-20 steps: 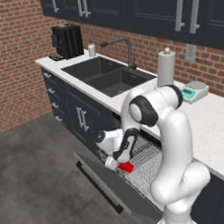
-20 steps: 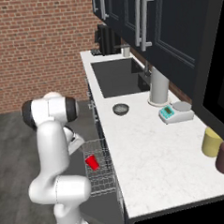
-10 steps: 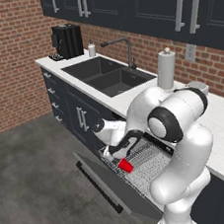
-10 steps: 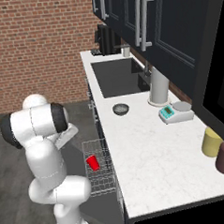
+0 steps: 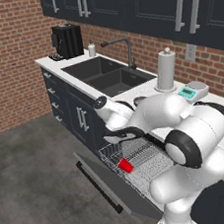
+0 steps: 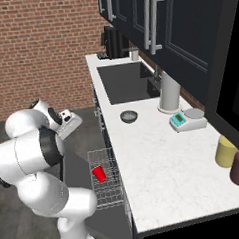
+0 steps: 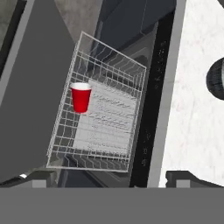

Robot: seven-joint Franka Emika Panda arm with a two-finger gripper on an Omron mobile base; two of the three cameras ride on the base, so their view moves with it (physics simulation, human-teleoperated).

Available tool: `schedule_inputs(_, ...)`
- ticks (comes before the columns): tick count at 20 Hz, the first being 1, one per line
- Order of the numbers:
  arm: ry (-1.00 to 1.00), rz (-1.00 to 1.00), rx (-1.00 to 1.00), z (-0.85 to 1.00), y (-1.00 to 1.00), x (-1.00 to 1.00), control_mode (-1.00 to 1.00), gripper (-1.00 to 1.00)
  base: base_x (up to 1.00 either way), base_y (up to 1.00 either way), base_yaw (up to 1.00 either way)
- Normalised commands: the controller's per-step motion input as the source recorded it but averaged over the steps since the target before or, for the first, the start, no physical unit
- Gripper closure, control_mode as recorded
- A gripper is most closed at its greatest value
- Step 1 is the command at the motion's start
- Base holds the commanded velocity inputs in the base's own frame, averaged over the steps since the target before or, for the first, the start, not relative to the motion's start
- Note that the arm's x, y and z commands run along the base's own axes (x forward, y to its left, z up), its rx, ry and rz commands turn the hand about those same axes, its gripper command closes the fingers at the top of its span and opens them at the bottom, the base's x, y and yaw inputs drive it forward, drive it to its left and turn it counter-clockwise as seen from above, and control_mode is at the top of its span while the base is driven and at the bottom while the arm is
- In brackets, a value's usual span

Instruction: Pick up the cup and bowl from the counter, place them in the dishwasher, and close the dishwasher door.

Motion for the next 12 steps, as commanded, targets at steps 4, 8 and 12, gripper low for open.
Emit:
schedule_inputs(4,0.0,0.0,0.01,0.65,-0.42,0.01,-1.0,-1.0,0.0,0.0,0.0)
schedule_inputs(8,0.0,0.0,0.04,0.13,-0.65,0.1,-1.0,-1.0,0.0,0.0,0.0)
schedule_inputs(12,0.0,0.03,0.03,0.13,-0.62,0.23,-1.0,-1.0,0.0,0.0,0.0)
